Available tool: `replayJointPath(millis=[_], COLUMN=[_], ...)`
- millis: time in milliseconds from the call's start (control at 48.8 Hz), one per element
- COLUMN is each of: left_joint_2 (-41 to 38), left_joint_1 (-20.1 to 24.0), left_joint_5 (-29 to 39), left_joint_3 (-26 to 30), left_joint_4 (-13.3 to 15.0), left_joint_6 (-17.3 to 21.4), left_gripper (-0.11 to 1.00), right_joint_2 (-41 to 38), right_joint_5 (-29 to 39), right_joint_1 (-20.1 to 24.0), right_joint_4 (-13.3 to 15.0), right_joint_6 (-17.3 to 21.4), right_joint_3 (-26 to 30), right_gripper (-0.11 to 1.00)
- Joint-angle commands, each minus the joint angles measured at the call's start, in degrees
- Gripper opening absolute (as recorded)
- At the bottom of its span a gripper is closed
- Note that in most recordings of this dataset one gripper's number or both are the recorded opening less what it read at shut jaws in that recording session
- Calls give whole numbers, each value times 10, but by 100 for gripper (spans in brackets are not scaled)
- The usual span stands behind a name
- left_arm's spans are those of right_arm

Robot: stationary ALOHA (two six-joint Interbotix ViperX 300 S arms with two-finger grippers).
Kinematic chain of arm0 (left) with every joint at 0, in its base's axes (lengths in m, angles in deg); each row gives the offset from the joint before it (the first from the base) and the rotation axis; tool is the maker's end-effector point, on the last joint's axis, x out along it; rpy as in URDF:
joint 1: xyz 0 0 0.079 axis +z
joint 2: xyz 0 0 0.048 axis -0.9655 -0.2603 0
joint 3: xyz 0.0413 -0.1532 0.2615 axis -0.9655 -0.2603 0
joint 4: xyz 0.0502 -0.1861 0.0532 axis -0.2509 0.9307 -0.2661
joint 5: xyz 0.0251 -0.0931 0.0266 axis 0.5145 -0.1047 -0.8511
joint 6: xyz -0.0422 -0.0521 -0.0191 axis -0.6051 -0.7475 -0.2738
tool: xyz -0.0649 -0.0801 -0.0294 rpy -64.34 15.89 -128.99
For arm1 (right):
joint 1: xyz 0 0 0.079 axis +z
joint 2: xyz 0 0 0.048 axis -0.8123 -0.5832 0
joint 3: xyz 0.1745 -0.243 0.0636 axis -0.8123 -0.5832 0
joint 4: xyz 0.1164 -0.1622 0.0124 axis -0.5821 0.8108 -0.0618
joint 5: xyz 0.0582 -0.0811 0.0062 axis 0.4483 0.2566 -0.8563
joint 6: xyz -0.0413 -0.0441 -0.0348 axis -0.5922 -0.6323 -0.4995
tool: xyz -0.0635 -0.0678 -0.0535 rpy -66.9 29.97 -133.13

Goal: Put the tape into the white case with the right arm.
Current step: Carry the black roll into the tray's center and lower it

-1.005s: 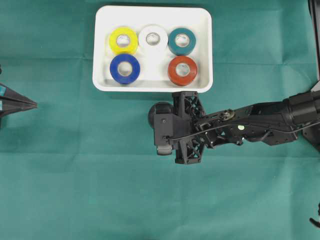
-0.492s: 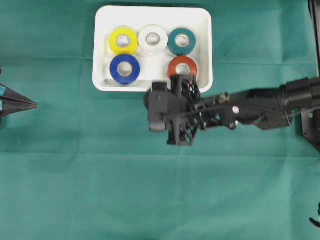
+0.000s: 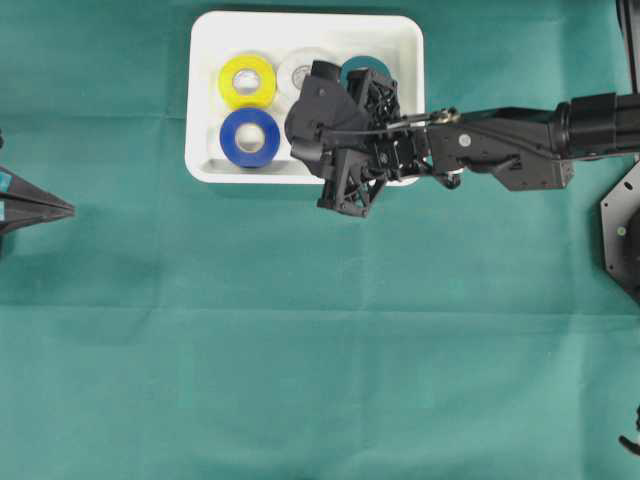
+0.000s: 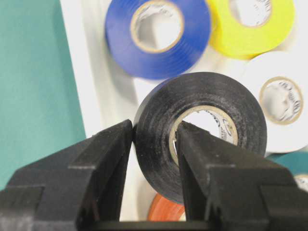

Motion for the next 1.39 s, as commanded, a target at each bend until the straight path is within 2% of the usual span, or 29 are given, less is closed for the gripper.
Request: replayJointPath(millis=[0,185,677,718,779,943,984,1066,1374], left_joint_2=[-4,-4,-4,-4,-4,-4,-4,-4,-4], left_joint_1=[1,2,1,1,1,1,1,1,1], left_joint_5=[-5,-5,-5,-5,-6,-5,-6,-5,-5], left_joint_3=[5,5,5,5,5,5,5,5,5], left_joint_4=[1,1,1,1,1,1,1,1,1], left_joint_6=[0,0,0,0,0,0,0,0,0], left_gripper=[0,0,0,0,0,0,0,0,0], right_joint_2=[4,-4,-15,-15,-15,-15,-15,-15,33], right_joint_5=[-21,-48,-33,-33,-36,-36,-36,-33,-33], right_joint_1=[-8,-11,-17,-16,-16,-17,-16,-16,-16], right_joint_4=[2,2,2,3,3,7,7,7,7], right_joint_6=[-1,-1,-1,-2,-4,-3,-4,-4,-4], right_joint_3=[10,10,8,8,4,-2,-3,-5,-54], right_gripper=[2,2,2,6,19,67,76,69,69])
